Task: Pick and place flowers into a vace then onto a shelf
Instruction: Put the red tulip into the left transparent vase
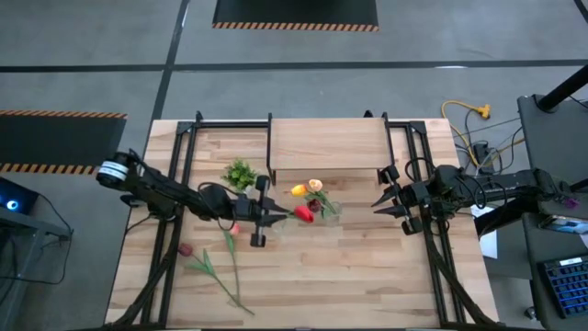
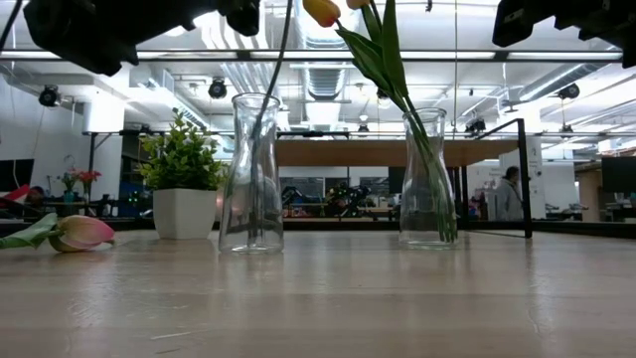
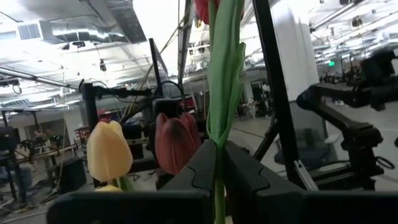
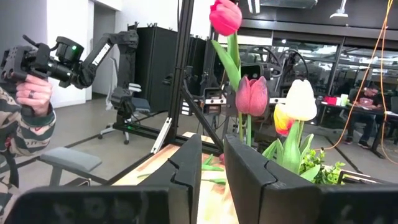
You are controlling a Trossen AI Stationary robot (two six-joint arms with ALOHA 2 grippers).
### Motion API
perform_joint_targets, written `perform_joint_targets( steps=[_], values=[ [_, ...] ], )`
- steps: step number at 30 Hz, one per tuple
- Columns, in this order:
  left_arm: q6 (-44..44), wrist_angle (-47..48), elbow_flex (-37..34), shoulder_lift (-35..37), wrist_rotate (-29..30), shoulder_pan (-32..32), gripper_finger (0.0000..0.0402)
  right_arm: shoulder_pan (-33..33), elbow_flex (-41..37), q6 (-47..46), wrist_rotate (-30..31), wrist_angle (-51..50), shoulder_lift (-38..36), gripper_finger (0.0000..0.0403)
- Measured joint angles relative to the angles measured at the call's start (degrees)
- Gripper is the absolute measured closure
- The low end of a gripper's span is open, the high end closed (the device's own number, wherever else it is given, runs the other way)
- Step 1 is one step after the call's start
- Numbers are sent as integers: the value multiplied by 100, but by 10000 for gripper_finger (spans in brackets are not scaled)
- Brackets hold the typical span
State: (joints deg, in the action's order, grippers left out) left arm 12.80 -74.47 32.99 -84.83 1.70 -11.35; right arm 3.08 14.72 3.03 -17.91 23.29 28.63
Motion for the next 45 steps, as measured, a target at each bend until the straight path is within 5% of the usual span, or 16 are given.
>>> perform_joint_targets(
  steps=[45],
  values=[
    [63, -40, -469, 4, -171, 9, 401, 1, 0, -1, -2, -2, 1, 344]
  ],
)
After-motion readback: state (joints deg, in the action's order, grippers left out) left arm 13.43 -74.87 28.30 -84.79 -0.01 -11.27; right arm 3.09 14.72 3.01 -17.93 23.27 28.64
